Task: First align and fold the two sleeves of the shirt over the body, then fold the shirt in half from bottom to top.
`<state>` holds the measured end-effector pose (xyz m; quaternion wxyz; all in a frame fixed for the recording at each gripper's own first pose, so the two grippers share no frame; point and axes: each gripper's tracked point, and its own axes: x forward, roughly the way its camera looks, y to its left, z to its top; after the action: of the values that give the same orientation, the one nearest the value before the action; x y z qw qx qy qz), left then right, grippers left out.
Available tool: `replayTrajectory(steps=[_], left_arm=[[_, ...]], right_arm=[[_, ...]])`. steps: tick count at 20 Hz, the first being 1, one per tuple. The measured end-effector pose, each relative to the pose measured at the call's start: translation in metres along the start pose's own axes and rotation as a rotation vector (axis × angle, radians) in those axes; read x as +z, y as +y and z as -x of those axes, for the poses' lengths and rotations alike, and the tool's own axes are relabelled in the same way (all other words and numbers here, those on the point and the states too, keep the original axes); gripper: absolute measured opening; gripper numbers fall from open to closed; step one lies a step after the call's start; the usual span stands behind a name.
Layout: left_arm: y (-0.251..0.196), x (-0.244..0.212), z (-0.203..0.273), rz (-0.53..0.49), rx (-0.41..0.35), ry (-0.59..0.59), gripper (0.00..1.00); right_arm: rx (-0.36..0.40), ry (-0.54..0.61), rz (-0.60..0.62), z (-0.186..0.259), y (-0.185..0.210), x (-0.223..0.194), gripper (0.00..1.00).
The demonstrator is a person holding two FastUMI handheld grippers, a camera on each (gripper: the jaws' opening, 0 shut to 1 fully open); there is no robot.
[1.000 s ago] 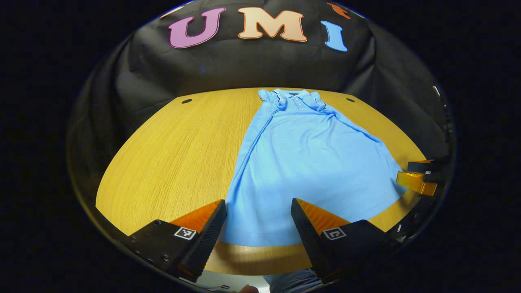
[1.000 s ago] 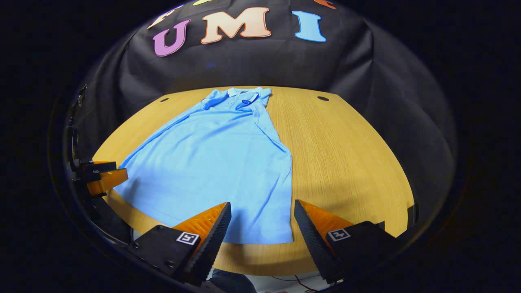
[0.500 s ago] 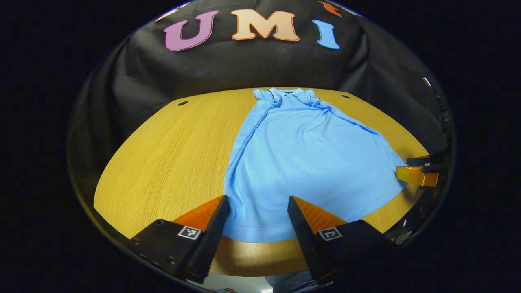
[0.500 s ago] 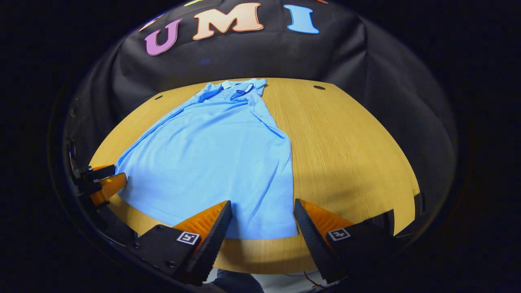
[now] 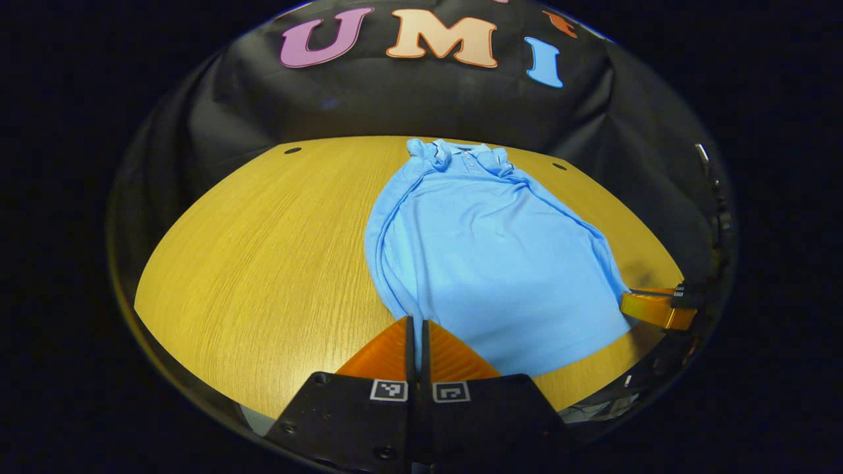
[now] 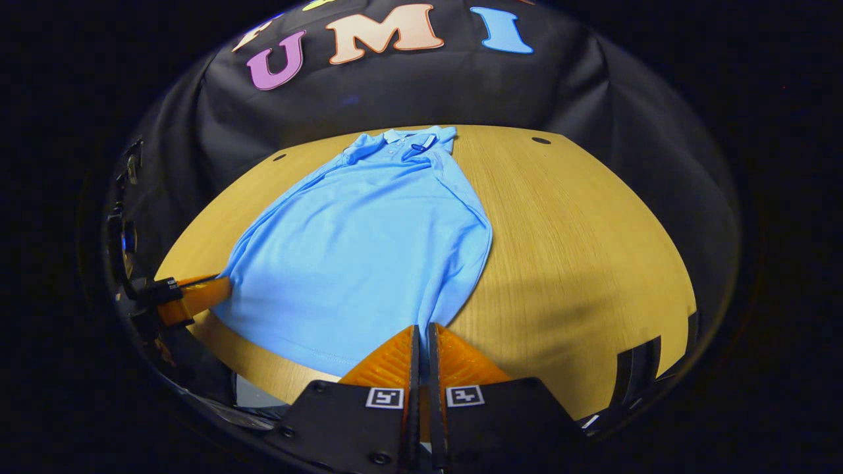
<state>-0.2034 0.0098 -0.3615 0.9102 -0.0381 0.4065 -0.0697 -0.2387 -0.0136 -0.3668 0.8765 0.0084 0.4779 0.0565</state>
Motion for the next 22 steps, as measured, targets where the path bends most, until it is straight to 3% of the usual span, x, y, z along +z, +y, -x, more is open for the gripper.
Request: replayTrajectory(steps=[1,5,8,22], left_arm=[[0.0,0.0,-0.001,0.025,-0.006,0.015,0.0],[-0.001,0.002,-0.001,0.079,-0.025,0.084,0.0],[0.0,0.016,0.002,0.125,-0.044,0.101,0.0],[-0.003,0.13,-0.011,0.152,-0.111,0.009,0.0]], right_arm=[[0.005,0.008,-0.023,-0.003,-0.001,-0.001,0.03],[0.031,0.051,-0.08,-0.004,0.001,0.002,0.03],[0.054,0.023,-0.108,0.0,0.004,0.02,0.03],[0.111,-0.175,-0.179,0.001,0.018,0.16,0.03]])
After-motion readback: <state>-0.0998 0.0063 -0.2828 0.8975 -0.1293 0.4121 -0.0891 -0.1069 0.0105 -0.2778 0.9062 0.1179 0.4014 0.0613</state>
